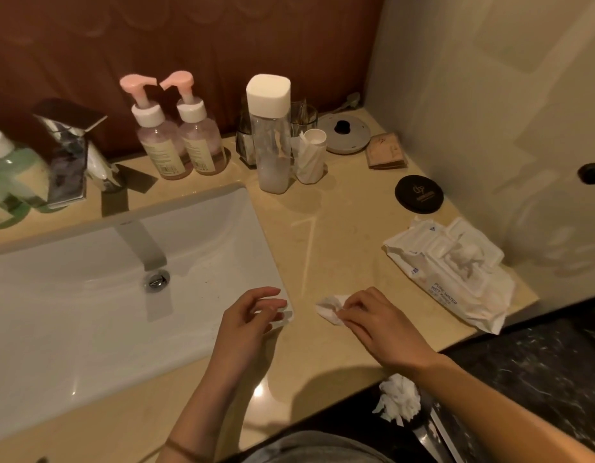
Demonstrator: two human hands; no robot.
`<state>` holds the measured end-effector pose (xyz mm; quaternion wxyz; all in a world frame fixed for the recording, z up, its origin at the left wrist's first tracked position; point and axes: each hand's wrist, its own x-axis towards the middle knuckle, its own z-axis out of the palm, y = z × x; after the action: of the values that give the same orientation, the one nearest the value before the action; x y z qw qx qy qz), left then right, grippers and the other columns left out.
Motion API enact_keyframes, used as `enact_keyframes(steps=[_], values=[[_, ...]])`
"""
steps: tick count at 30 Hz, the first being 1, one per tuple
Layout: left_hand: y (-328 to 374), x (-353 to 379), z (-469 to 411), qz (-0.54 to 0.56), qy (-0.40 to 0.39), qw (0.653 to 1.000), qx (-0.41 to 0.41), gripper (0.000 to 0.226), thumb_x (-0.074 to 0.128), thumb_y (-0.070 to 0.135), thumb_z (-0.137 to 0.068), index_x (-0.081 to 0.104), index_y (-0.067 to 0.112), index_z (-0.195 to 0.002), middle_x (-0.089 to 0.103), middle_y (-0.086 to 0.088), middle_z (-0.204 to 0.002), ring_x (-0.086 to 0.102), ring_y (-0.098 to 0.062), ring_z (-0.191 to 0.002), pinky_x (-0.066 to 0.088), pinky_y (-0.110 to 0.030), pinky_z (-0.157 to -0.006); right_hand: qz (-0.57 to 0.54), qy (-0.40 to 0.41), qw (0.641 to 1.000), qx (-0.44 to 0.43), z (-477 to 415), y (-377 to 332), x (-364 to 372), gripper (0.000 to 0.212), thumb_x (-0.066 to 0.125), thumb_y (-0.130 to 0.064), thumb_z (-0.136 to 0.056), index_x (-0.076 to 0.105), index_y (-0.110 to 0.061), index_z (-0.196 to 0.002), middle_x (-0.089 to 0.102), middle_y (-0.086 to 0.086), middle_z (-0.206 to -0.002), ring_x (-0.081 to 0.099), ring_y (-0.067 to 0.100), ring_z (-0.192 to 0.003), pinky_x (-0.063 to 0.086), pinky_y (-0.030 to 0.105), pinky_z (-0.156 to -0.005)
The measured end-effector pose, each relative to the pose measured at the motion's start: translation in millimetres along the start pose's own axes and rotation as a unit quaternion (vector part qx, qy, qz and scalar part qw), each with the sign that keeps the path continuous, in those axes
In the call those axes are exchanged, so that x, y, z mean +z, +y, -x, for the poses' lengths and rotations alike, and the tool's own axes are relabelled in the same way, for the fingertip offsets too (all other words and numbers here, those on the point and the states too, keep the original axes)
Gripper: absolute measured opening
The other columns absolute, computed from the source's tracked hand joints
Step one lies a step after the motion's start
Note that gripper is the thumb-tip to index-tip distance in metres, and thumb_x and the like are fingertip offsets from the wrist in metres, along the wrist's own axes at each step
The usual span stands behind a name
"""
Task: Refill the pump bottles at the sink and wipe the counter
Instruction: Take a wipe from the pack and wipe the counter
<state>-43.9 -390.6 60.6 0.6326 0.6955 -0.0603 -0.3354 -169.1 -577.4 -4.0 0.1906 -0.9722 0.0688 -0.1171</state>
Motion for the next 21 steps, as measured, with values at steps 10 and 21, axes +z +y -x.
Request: enact_keyframes(steps=[10,21], values=[[-8,-17,6,-0.030,0.025,0.999,-0.002,0.022,0.051,0.005,-0.093,0.065,0.016,-0.105,0.072,-0.001,-0.095,0.068,-0.015,-0.088,0.050,-0.021,-0.074,0.045,0.070,0.984,0.158,-76,27,3,0.012,0.060,-0.010,-0.089,0.069,-0.003,-0.091,0.058,0.014,-0.082,0.055,0.030,-0.078,0.039,0.033,-0.059],[12,18,-11,-0.082,-0.011,0.995,0.052,0.021,0.053,0.006,-0.091,0.064,0.017,-0.104,0.072,0.001,-0.093,0.068,-0.009,-0.085,0.050,-0.014,-0.072,0.004,0.037,0.999,0.015,-34,-32,31,0.041,0.077,0.001,-0.064,0.071,-0.018,-0.099,0.055,0.000,-0.076,0.051,0.020,-0.074,0.039,0.023,-0.042]])
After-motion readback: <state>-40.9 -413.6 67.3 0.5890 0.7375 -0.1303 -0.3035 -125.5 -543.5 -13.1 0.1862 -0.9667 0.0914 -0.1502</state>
